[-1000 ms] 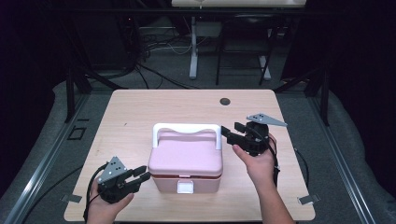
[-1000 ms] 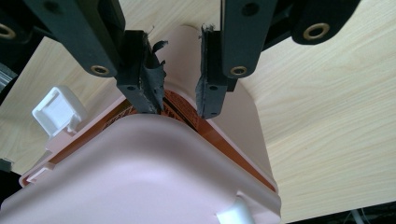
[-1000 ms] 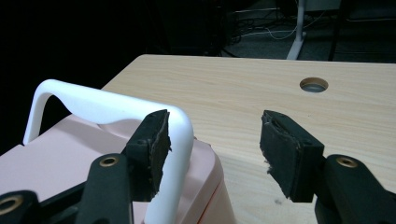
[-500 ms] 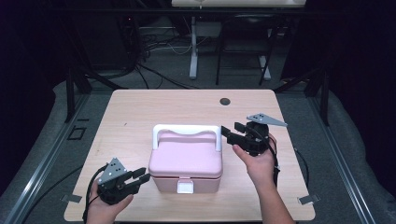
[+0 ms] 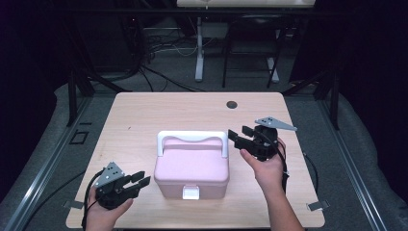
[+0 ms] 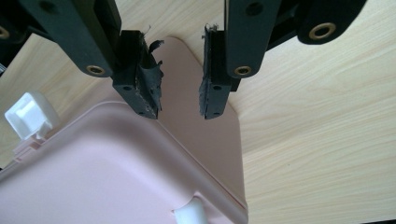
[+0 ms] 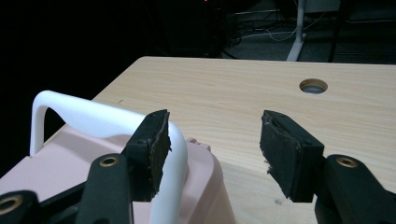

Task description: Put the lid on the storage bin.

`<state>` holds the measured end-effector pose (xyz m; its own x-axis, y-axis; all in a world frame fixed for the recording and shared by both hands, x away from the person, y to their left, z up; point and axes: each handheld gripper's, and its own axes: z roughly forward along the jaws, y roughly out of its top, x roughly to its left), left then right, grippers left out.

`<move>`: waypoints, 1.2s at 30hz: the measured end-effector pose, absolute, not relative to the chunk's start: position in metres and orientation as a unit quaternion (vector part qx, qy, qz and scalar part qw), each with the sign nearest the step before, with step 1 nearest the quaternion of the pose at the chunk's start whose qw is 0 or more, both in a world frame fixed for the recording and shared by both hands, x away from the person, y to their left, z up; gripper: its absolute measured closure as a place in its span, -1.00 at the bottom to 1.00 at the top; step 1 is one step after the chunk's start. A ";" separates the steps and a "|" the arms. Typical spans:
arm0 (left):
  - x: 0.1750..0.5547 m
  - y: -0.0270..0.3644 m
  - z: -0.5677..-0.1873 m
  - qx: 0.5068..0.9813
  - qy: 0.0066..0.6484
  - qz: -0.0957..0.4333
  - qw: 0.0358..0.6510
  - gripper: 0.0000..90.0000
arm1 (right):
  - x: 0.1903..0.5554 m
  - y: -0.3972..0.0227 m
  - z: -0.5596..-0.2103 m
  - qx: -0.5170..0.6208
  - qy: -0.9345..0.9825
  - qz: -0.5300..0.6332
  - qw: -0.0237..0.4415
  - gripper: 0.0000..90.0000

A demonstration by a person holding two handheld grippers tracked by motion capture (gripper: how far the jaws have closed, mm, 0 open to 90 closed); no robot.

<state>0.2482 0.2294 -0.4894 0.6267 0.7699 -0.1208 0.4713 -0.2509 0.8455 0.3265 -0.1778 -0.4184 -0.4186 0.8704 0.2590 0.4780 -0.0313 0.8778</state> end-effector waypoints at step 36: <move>0.282 0.231 -0.495 0.750 0.433 0.172 0.470 0.37 | 0.327 -0.179 -0.421 0.504 0.668 0.512 0.194 -0.07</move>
